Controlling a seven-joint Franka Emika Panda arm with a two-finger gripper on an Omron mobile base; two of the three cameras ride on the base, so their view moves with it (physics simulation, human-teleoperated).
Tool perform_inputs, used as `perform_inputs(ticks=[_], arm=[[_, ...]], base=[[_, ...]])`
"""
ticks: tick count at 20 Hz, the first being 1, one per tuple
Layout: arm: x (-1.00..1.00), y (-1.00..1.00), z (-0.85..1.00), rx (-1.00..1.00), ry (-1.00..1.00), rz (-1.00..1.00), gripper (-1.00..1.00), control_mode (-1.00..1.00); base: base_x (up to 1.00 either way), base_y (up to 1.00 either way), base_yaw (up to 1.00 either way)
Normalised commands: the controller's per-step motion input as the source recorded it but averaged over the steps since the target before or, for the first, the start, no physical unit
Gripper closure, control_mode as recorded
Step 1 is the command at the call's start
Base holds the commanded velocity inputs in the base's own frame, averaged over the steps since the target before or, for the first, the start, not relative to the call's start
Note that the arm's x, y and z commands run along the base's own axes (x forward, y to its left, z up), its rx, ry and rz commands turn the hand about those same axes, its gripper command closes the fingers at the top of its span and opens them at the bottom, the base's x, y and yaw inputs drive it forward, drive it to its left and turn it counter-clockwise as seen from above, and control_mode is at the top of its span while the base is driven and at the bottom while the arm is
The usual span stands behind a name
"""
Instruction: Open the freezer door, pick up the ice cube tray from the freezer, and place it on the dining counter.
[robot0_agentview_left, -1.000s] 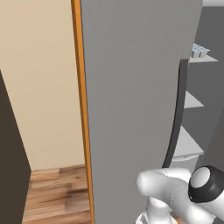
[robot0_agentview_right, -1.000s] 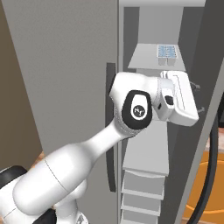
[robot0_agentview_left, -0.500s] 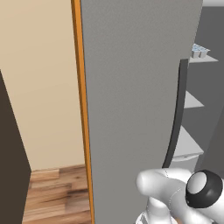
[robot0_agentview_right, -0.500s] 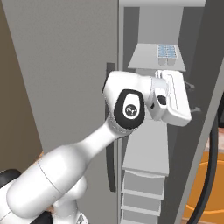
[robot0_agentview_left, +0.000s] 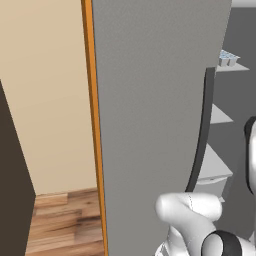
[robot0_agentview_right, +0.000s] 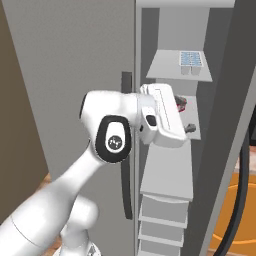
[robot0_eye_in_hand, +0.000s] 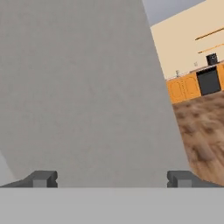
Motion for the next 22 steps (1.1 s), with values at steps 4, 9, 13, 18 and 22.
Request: perform_inputs(ticks=[4,9,13,18,22], arm=[[-0.02,0.62,0.16,0.0,0.0,0.17,-1.0,-1.0],[-0.06,0.64,0.16,0.0,0.02,0.18,-1.0,-1.0],[-0.12,0.66,0.16,0.0,0.05,0.2,-1.0,-1.0],[-0.14,0.67,0.17,0.0,0.06,0.21,-1.0,-1.0],[-0.18,0.59,0.25,0.0,0.1,0.21,-1.0,-1.0]], base=[[0.0,0.0,0.0],[0.0,0.0,0.0],[0.0,0.0,0.0],[0.0,0.0,0.0],[0.0,0.0,0.0]])
